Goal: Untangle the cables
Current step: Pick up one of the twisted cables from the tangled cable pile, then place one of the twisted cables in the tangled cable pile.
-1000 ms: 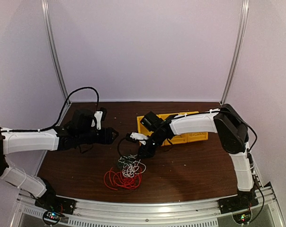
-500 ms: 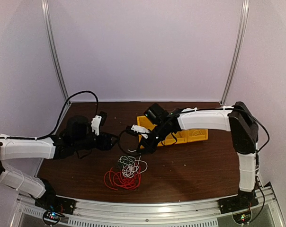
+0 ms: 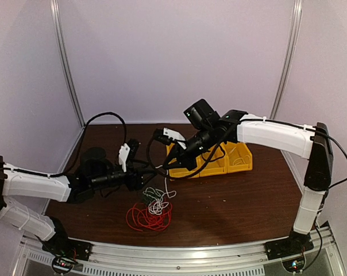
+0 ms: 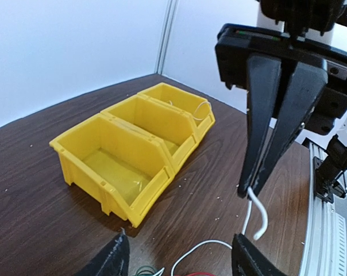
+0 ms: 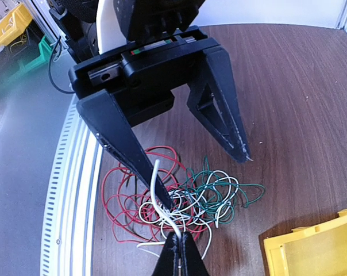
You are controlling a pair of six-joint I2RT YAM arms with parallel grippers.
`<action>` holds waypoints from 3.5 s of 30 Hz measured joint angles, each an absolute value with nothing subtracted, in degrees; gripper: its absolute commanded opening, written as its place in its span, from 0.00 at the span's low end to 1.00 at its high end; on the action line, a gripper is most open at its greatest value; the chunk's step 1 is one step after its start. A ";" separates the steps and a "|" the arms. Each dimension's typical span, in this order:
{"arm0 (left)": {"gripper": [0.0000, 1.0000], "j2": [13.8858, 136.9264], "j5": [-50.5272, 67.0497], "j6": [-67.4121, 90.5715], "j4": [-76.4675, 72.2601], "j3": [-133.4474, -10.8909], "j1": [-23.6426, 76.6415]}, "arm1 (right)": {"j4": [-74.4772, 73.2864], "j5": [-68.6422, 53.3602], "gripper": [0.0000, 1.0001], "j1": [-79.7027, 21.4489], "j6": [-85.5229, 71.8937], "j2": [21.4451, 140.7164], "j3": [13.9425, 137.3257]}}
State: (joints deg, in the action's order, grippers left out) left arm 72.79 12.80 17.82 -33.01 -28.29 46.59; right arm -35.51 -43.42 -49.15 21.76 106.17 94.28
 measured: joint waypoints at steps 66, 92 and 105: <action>0.10 104.95 1.37 -1.83 -27.20 -39.57 53.74 | -45.71 -58.76 0.00 -0.14 22.04 94.74 143.37; 0.13 94.83 -2.79 1.10 -22.41 -34.59 54.46 | -47.29 -56.29 0.09 2.39 31.94 72.86 71.42; 0.27 94.54 -3.27 2.48 -22.41 -34.94 54.46 | -48.23 -42.48 0.40 -1.72 40.66 69.69 63.70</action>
